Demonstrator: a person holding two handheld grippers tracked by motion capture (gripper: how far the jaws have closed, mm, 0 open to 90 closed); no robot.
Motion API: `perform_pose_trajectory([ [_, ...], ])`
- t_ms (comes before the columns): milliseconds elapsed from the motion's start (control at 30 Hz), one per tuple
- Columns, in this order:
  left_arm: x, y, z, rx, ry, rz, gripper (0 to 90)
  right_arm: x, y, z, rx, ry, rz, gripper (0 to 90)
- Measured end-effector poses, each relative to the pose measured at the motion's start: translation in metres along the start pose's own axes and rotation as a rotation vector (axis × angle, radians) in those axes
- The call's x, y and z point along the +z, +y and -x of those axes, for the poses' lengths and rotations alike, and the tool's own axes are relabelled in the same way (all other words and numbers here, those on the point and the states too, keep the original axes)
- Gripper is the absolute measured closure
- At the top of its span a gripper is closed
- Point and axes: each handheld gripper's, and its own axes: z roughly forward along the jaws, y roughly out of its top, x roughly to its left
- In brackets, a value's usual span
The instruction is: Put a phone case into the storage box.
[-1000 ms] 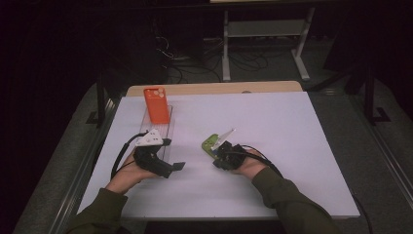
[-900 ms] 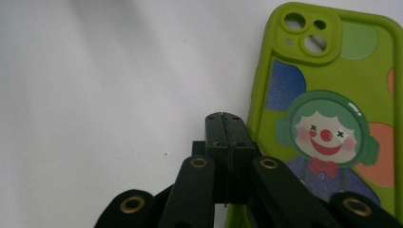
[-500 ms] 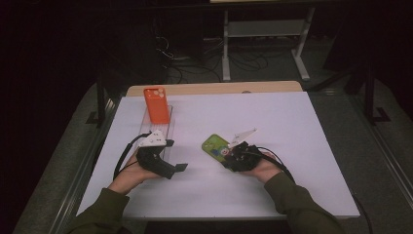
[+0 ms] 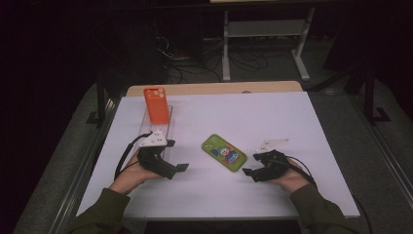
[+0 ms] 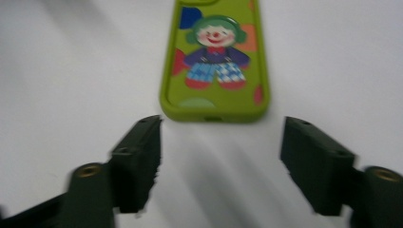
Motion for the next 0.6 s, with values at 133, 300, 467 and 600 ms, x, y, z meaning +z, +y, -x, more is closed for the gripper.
perform_pose_trajectory([
  [133, 0.001, 0.0, 0.001, -0.002, -0.003, -0.002, 0.0, -0.009, -0.013, 0.002, 0.019, -0.044, 0.024, 13.3],
  [300, 0.002, 0.0, 0.001, 0.001, -0.005, -0.003, 0.0, -0.016, -0.024, 0.007, 0.013, -0.087, 0.048, 2.5],
  [467, 0.002, 0.0, 0.001, 0.001, -0.005, -0.004, 0.0, -0.019, -0.023, 0.008, 0.035, -0.097, 0.051, 1.4],
  [600, 0.002, 0.0, 0.001, 0.011, -0.006, -0.009, 0.0, -0.014, -0.012, 0.01, 0.037, -0.106, 0.04, 1.4],
])
